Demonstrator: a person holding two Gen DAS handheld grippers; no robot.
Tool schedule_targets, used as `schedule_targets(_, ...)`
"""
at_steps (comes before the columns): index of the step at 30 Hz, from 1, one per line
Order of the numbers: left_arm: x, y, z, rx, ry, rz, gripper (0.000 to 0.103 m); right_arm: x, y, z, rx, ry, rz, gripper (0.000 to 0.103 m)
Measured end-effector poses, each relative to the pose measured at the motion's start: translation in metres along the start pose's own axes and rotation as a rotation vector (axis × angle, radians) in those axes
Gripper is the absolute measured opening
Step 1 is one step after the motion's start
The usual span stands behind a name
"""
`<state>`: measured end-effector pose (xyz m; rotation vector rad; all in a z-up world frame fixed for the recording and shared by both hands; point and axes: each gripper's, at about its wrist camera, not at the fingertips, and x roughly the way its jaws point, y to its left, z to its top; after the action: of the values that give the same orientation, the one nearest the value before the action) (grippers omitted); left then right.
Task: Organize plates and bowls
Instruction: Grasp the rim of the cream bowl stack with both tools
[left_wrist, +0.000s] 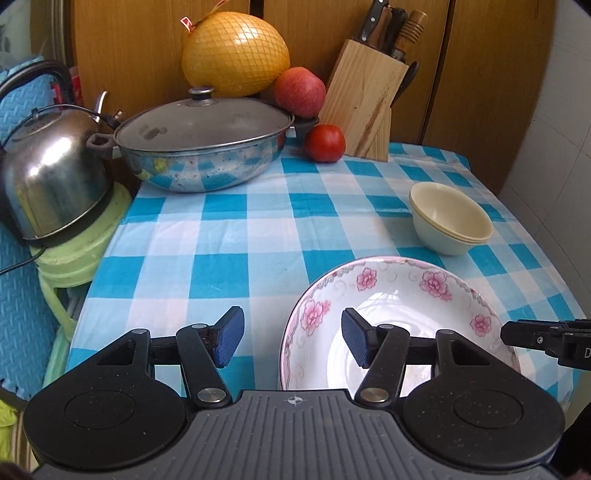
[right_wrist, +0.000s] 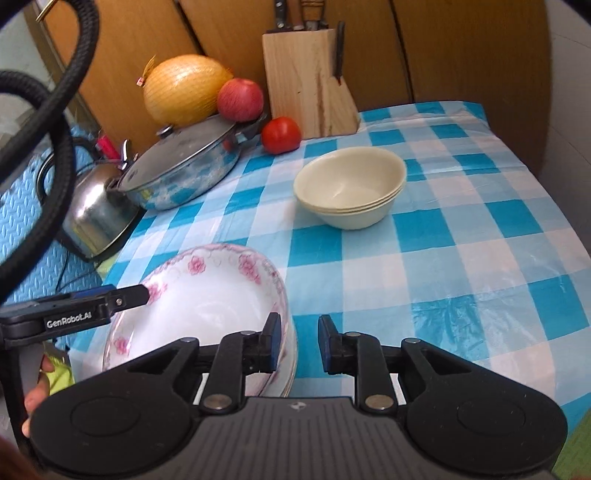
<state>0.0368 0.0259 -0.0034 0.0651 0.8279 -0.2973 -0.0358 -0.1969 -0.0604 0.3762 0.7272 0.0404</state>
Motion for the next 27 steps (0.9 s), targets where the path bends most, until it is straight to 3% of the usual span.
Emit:
schedule_targets(5,0.010,-0.025,0.040,0.007,-0.021,-0.092,0.067,0.006,-0.031,0.041,0.134,-0.063,-0.032,0.021)
schedule_targets(9,0.046,-0.061,0.074,0.031,0.015,-0.157,0.071,0.027,-0.050,0.077,0.209,-0.075,-0.070,0.021)
schedule_targets(13,0.086,-0.088,0.092,0.031,0.064,-0.160,0.070,0.047,-0.061,0.097,0.222,-0.074,-0.113,0.021)
schedule_targets(20,0.127,-0.101,0.102,0.018,0.122,-0.149,0.070,0.074,-0.078,0.110,0.255,-0.029,-0.113,0.021)
schedule_targets(27,0.149,-0.110,0.103,0.025,0.168,-0.125,0.058,0.096,-0.080,0.113,0.236,0.041,-0.106,0.021)
